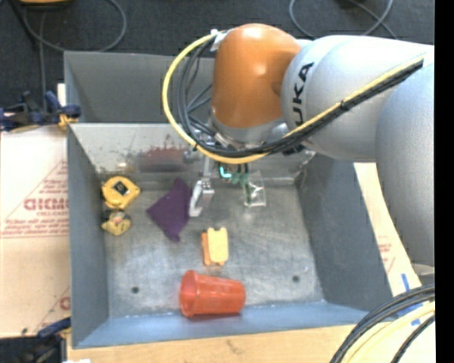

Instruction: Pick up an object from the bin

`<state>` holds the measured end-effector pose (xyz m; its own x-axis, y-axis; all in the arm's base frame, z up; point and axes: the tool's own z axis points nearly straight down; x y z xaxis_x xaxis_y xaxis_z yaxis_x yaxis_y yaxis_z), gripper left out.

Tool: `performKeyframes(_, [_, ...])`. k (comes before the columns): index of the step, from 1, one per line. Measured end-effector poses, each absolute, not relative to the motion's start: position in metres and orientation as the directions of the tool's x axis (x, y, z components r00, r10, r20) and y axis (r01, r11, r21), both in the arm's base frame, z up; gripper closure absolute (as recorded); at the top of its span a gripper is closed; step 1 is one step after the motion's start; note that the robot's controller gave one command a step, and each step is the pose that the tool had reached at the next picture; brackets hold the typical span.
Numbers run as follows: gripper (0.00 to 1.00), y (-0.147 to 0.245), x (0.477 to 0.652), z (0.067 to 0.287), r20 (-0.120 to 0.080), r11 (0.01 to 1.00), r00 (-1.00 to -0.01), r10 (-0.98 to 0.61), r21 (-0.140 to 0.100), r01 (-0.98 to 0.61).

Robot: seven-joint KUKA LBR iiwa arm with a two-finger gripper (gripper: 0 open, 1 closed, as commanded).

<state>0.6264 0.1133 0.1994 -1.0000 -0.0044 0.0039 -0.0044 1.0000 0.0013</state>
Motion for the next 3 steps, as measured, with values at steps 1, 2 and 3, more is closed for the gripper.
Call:
performKeyframes(1, [0.00,0.113,0.628,0.204,-0.004,1.000,-1.000,-0.003,0.002,-0.003])
performKeyframes(2, [0.00,0.120,0.635,0.174,-0.010,0.995,-0.995,-0.103,-0.001,-0.103])
performKeyframes(3, [1.00,0.121,0.637,0.082,-0.009,0.834,-0.834,-0.552,-0.003,-0.552])
